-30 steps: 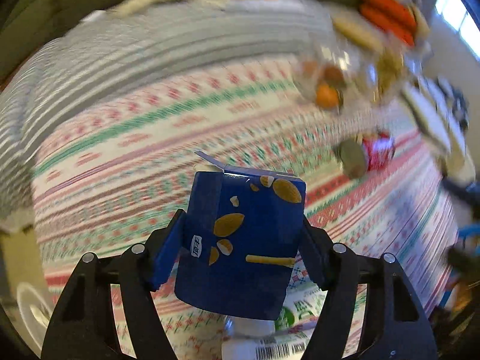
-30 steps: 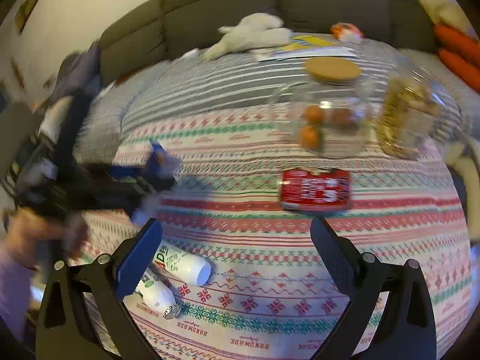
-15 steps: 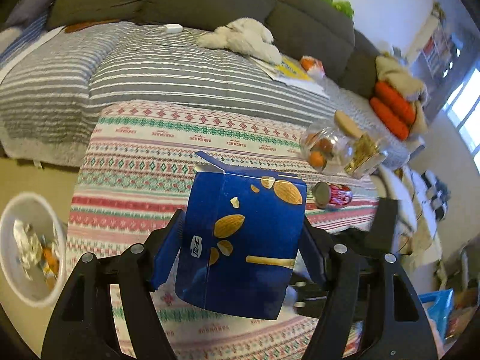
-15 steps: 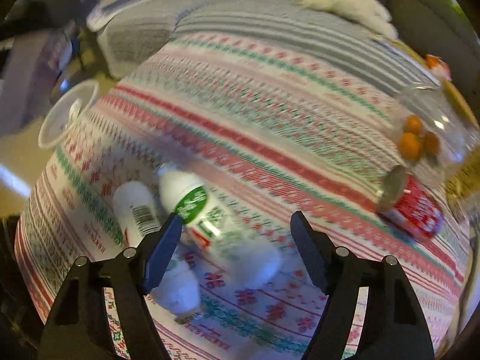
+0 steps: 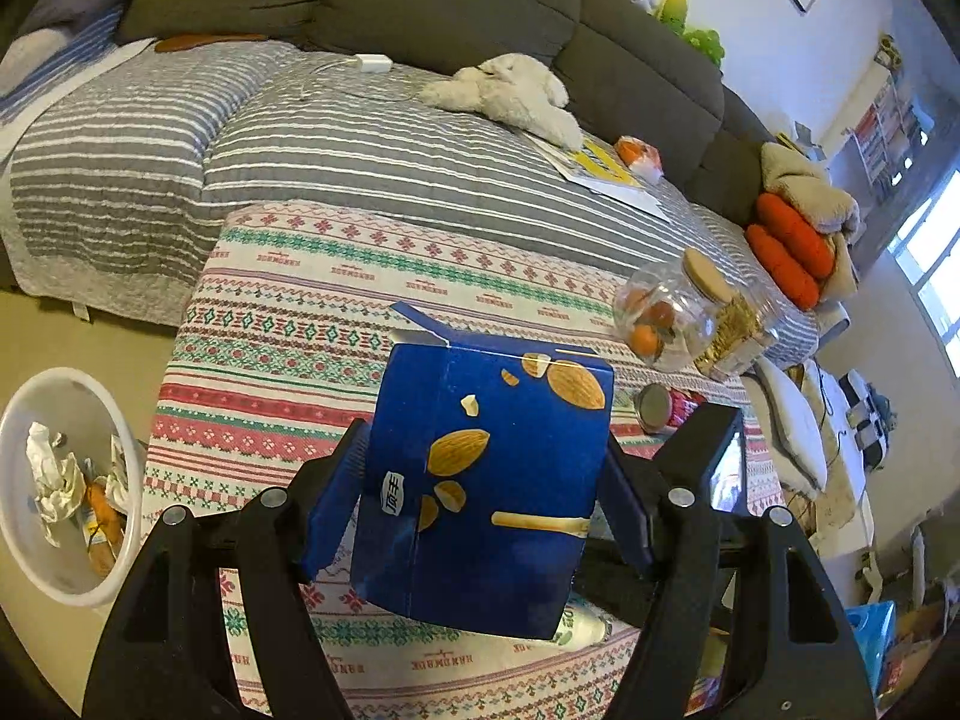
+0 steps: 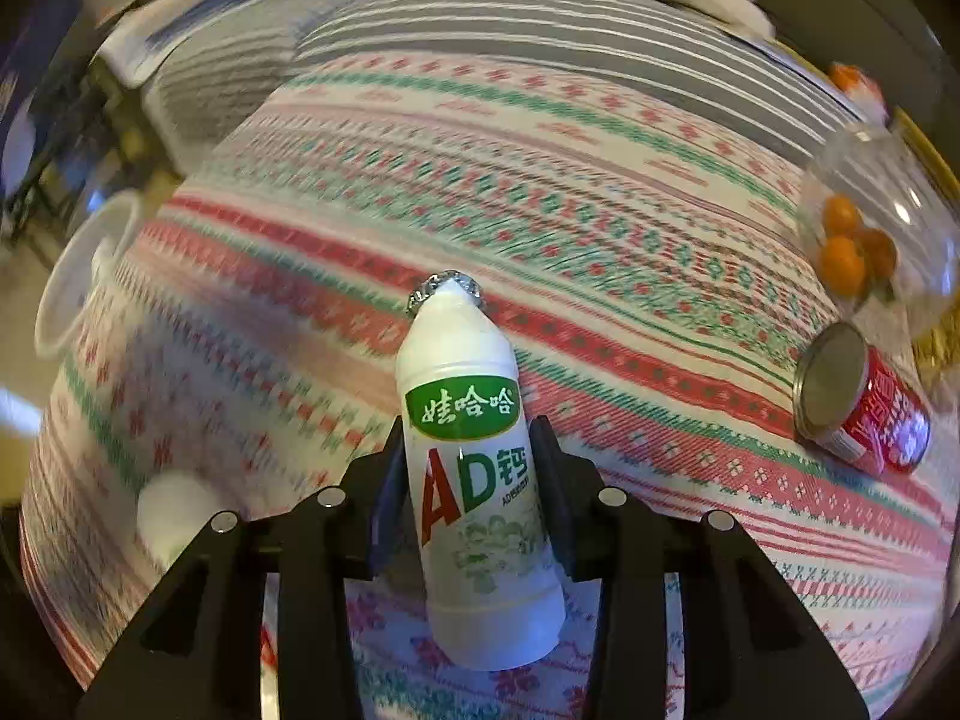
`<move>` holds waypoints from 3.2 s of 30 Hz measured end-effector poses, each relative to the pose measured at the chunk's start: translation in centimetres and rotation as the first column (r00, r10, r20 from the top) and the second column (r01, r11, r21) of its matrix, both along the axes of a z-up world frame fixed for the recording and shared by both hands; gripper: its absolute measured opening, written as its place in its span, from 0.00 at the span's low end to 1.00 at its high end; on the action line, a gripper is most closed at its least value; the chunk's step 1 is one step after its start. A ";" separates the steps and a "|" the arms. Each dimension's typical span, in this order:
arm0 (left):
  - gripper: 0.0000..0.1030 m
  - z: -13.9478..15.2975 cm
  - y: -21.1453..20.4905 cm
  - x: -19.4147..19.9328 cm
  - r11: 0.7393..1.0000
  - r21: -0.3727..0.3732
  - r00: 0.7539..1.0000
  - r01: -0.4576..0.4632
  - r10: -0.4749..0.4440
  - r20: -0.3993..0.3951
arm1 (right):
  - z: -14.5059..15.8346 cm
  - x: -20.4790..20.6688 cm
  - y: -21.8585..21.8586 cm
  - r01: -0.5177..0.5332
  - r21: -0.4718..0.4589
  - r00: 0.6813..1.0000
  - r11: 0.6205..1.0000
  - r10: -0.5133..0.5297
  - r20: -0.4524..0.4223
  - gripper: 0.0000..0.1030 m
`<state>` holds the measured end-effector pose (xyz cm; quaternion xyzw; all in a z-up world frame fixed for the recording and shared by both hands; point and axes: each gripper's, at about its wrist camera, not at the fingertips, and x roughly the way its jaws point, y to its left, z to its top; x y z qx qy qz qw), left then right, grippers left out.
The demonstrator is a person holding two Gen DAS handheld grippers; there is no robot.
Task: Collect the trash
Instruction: 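Grasp the white AD milk bottle with the right tool while the left tool holds the box, then carry the box and bottle with both tools toward the white bin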
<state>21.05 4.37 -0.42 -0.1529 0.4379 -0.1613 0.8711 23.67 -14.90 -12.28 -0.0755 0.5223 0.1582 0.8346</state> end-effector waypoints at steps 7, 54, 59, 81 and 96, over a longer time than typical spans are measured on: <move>0.66 -0.8 0.9 0.8 0.999 0.006 0.999 -0.042 0.042 -0.010 | 1.5 1.3 -3.0 0.202 0.089 0.977 0.975 -0.207 0.048 0.37; 0.66 4.2 4.1 -3.5 0.964 0.036 0.929 -0.262 0.242 0.281 | 14.7 -5.3 2.0 0.172 0.346 0.808 0.922 -0.334 0.486 0.38; 0.66 4.3 5.6 -3.7 0.958 0.034 0.923 -0.285 0.265 0.280 | 14.8 -5.5 3.8 0.146 0.347 0.816 0.926 -0.311 0.488 0.38; 0.67 3.8 14.6 -5.4 0.913 0.084 0.895 -0.399 0.368 0.253 | 14.5 -6.6 12.8 0.023 0.334 0.848 0.942 -0.195 0.492 0.38; 0.73 -0.7 23.6 -4.2 0.855 0.123 0.864 -0.503 0.503 0.039 | 13.5 -6.9 17.4 -0.042 0.327 0.874 0.944 -0.124 0.470 0.38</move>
